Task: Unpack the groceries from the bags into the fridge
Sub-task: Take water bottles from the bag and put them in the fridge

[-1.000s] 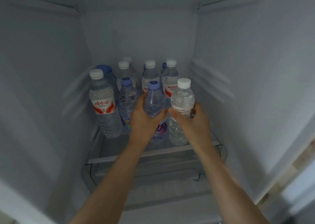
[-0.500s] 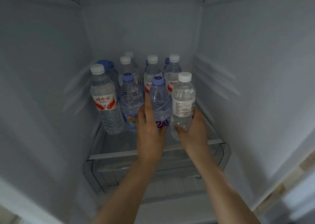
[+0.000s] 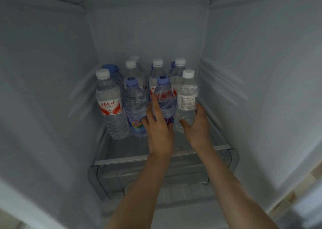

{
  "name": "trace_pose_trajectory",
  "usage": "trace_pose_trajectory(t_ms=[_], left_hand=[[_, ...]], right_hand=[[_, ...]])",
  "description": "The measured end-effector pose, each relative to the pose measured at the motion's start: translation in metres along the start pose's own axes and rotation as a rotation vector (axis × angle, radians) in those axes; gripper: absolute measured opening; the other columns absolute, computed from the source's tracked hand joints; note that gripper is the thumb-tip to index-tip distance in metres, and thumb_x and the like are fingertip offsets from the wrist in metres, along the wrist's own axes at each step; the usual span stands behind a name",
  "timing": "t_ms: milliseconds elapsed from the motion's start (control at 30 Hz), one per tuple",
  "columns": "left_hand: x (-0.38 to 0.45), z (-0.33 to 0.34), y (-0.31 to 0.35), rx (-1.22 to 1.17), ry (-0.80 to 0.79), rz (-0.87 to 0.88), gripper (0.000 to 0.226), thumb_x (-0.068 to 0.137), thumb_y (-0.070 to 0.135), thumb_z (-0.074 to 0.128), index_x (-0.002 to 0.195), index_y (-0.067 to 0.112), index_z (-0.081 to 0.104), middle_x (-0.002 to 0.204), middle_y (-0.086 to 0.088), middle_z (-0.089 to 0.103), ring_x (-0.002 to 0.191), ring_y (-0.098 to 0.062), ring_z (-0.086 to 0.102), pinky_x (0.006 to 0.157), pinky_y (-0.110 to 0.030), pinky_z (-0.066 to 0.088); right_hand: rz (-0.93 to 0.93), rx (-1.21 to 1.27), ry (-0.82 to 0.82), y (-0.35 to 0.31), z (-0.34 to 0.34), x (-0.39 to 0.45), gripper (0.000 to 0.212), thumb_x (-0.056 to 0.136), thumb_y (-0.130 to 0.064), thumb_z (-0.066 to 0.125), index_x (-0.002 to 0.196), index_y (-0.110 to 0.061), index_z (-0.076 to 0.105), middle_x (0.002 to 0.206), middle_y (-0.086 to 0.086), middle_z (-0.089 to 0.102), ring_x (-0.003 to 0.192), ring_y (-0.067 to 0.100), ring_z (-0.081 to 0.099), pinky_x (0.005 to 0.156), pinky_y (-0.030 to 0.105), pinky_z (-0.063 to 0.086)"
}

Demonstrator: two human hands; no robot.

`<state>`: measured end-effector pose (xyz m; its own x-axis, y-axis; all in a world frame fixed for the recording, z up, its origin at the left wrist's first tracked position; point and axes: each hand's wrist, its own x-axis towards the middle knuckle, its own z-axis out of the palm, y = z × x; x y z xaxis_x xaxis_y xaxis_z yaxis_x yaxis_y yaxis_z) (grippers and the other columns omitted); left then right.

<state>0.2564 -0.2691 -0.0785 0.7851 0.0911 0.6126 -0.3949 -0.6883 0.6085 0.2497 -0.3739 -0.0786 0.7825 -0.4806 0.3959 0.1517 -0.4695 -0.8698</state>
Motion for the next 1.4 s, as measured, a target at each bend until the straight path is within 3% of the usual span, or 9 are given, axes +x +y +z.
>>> trace_pose_trajectory(t_ms=[133, 233, 433, 600, 700, 833, 1000, 1233, 1400], left_hand=[[-0.002, -0.003, 0.002, -0.019, 0.004, -0.002, 0.106, 0.074, 0.009, 0.081, 0.154, 0.016, 0.011, 0.15, -0.015, 0.032, 0.128, -0.037, 0.037, 0.108, -0.046, 0.032], [-0.003, -0.006, 0.001, -0.051, 0.002, -0.001, 0.103, 0.075, 0.009, 0.08, 0.154, 0.017, 0.013, 0.15, -0.015, 0.033, 0.128, -0.038, 0.039, 0.108, -0.047, 0.033], [-0.011, -0.017, -0.008, -0.157, -0.039, 0.046, 0.088, 0.083, 0.002, 0.07, 0.153, 0.016, 0.019, 0.154, -0.012, 0.029, 0.139, -0.025, 0.033, 0.106, -0.025, 0.033], [-0.026, -0.038, -0.013, -0.123, -0.092, 0.044, 0.067, 0.086, 0.002, 0.061, 0.148, 0.011, 0.034, 0.151, -0.011, 0.038, 0.137, -0.026, 0.037, 0.104, -0.035, 0.043], [-0.043, -0.057, -0.013, -0.136, -0.116, 0.01, 0.056, 0.087, 0.008, 0.059, 0.142, 0.01, 0.044, 0.142, -0.01, 0.049, 0.13, -0.026, 0.045, 0.1, -0.041, 0.047], [-0.083, -0.09, -0.011, -0.2, -0.185, -0.037, 0.037, 0.087, 0.015, 0.058, 0.125, 0.018, 0.058, 0.112, -0.007, 0.067, 0.1, -0.029, 0.064, 0.078, -0.043, 0.054], [-0.154, -0.129, -0.011, -0.25, -0.264, 0.012, 0.026, 0.09, 0.02, 0.057, 0.115, 0.02, 0.065, 0.085, -0.003, 0.072, 0.079, -0.026, 0.068, 0.068, -0.041, 0.055], [-0.272, -0.171, -0.024, -0.309, -0.431, 0.01, 0.017, 0.088, 0.016, 0.062, 0.104, 0.021, 0.067, 0.081, 0.004, 0.071, 0.074, -0.012, 0.067, 0.066, -0.037, 0.057], [-0.341, -0.192, -0.028, -0.279, -0.616, 0.06, 0.02, 0.088, 0.017, 0.064, 0.107, 0.023, 0.065, 0.082, 0.009, 0.07, 0.076, -0.006, 0.065, 0.068, -0.034, 0.057]], right_hand=[[0.014, 0.024, -0.017, -0.002, 0.001, 0.001, 0.074, 0.079, -0.004, 0.073, 0.142, -0.009, 0.035, 0.136, 0.01, 0.05, 0.122, 0.021, 0.05, 0.105, 0.04, 0.042], [0.072, 0.054, -0.049, -0.002, -0.004, 0.002, 0.07, 0.078, -0.006, 0.075, 0.138, -0.009, 0.039, 0.132, 0.005, 0.05, 0.117, 0.013, 0.049, 0.1, 0.028, 0.041], [0.158, 0.029, -0.061, -0.004, -0.018, -0.014, 0.06, 0.086, -0.011, 0.067, 0.138, -0.005, 0.038, 0.136, 0.011, 0.048, 0.12, 0.019, 0.048, 0.098, 0.025, 0.037], [0.179, 0.05, -0.035, -0.022, -0.035, -0.046, 0.057, 0.091, -0.016, 0.06, 0.143, -0.01, 0.036, 0.137, 0.006, 0.05, 0.124, 0.02, 0.048, 0.105, 0.033, 0.039], [0.132, 0.009, -0.018, -0.033, -0.047, -0.075, 0.048, 0.09, -0.014, 0.059, 0.136, -0.009, 0.045, 0.125, 0.003, 0.056, 0.118, 0.018, 0.053, 0.102, 0.035, 0.042], [0.078, -0.084, -0.011, -0.039, -0.062, -0.131, 0.037, 0.088, -0.01, 0.06, 0.124, -0.008, 0.055, 0.116, 0.005, 0.062, 0.109, 0.019, 0.059, 0.098, 0.036, 0.046], [-0.018, -0.124, -0.047, -0.039, -0.083, -0.227, 0.032, 0.088, -0.008, 0.062, 0.119, -0.008, 0.056, 0.111, 0.005, 0.065, 0.103, 0.018, 0.063, 0.092, 0.034, 0.05], [0.068, -0.202, -0.082, -0.025, -0.133, -0.357, 0.031, 0.09, -0.012, 0.06, 0.121, -0.012, 0.055, 0.11, -0.003, 0.065, 0.106, 0.009, 0.062, 0.094, 0.039, 0.051], [0.169, -0.278, -0.065, -0.011, -0.167, -0.427, 0.031, 0.091, -0.016, 0.059, 0.121, -0.009, 0.055, 0.108, 0.0, 0.065, 0.103, 0.013, 0.063, 0.091, 0.04, 0.053]])
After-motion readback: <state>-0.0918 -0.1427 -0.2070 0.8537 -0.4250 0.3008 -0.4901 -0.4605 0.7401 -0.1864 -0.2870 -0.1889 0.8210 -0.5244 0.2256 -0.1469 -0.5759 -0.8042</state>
